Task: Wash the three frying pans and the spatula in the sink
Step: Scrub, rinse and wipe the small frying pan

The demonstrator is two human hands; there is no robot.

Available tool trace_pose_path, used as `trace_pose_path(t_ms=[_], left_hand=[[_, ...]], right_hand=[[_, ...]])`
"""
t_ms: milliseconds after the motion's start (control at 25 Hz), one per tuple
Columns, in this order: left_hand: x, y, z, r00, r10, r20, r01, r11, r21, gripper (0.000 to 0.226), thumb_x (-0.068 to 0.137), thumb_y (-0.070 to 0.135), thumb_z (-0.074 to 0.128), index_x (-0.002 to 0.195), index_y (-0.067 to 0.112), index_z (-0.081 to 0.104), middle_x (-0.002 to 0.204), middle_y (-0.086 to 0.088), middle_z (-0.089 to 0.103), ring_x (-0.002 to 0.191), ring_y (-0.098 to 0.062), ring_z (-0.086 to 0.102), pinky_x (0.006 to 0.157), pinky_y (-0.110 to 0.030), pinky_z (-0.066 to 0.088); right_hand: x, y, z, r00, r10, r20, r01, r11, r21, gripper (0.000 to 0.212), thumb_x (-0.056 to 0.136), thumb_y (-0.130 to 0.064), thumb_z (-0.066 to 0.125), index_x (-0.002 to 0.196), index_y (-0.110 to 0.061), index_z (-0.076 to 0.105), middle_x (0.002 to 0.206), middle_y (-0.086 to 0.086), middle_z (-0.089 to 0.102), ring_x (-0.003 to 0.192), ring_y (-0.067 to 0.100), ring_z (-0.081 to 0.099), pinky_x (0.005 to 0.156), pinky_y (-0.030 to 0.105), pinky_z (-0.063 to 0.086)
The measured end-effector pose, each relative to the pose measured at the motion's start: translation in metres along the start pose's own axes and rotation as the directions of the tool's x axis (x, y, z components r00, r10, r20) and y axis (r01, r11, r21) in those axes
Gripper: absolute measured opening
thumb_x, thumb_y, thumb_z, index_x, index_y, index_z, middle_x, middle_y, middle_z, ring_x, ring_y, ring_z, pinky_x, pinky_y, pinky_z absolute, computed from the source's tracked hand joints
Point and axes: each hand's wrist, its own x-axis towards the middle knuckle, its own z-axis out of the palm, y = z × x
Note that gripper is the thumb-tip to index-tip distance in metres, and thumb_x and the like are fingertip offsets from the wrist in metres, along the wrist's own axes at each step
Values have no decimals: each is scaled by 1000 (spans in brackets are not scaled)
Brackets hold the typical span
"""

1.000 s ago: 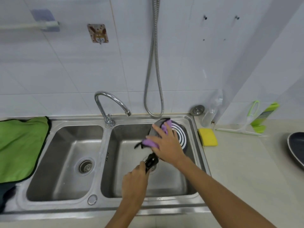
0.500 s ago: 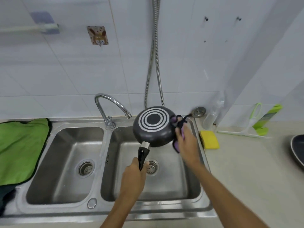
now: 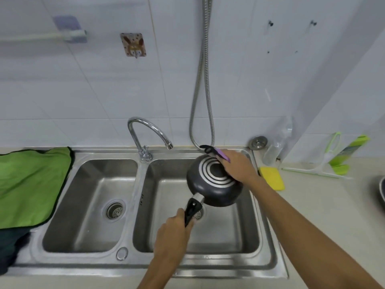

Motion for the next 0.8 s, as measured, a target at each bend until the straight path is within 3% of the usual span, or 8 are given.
trace_pose_path(t_ms=[160, 240, 360, 480, 560, 640, 680, 800], left_hand=[[3, -4, 0, 1000, -15, 10, 14, 998, 63, 33, 105, 50, 48, 115, 18, 49, 88, 2, 61, 75, -20, 59, 67, -32, 49], [-5, 5, 12, 998, 24, 59, -29, 996, 86, 34, 105, 50, 48, 118, 19, 49, 94, -1, 67, 82, -23, 66, 72, -34, 54], [-9, 5, 17, 995, 29, 99, -34, 998, 46, 30, 103, 51, 51, 114, 24, 48, 86, 3, 62, 76, -21, 65, 69, -33, 54], [-3, -6, 1, 997, 26, 76, -13, 987, -158, 20, 102, 42, 59, 111, 33, 43, 75, 5, 60, 59, -10, 56, 54, -21, 44], [9, -13, -9, 986, -69, 149, 132, 875, -465, 19, 101, 35, 64, 110, 27, 50, 66, 5, 55, 48, -7, 45, 47, -23, 37], [22, -11, -18, 912, -118, 393, 390, 548, -740, 29, 101, 35, 64, 119, 14, 56, 66, 0, 50, 46, -10, 37, 41, -25, 31], [24, -6, -20, 884, -89, 458, 450, 424, -786, 34, 102, 35, 64, 123, 9, 58, 67, -1, 50, 47, -11, 38, 39, -24, 32], [17, 7, -20, 878, -22, 478, 447, 394, -803, 41, 102, 31, 63, 121, -4, 63, 63, -4, 52, 46, -15, 44, 40, -27, 41]], right_hand=[[-86, -21, 46, 955, -281, -96, 262, 950, -170, 51, 99, -35, 34, 143, -23, 55, 150, 2, 53, 142, 25, 44, 123, 45, 25], [-81, -40, 54, 907, -419, -43, 401, 890, -216, 47, 96, -33, 41, 137, -23, 62, 141, 1, 62, 135, 23, 52, 121, 40, 30], [-28, -33, 32, 959, -277, 59, 281, 956, -83, 39, 100, -33, 41, 132, -37, 62, 120, 3, 69, 117, 27, 58, 102, 42, 48], [-2, 11, 8, 997, 77, 30, -78, 995, 59, 33, 104, -37, 43, 126, -27, 65, 117, 13, 71, 110, 33, 64, 90, 37, 47], [-13, 23, 2, 957, 276, -86, -244, 931, 271, 33, 105, -36, 47, 110, -12, 70, 110, 17, 71, 105, 33, 65, 77, 31, 37], [-24, 13, -1, 903, 374, -210, -249, 855, 455, 35, 105, -37, 47, 105, -8, 68, 100, 13, 68, 92, 29, 62, 73, 29, 33], [-27, 1, -2, 894, 362, -263, -200, 849, 490, 33, 105, -35, 48, 108, -9, 68, 95, 8, 66, 86, 24, 57, 72, 28, 32], [-33, -33, 16, 961, 101, -259, 15, 911, 413, 25, 103, -27, 55, 121, -15, 68, 102, 2, 69, 95, 23, 62, 83, 28, 42]])
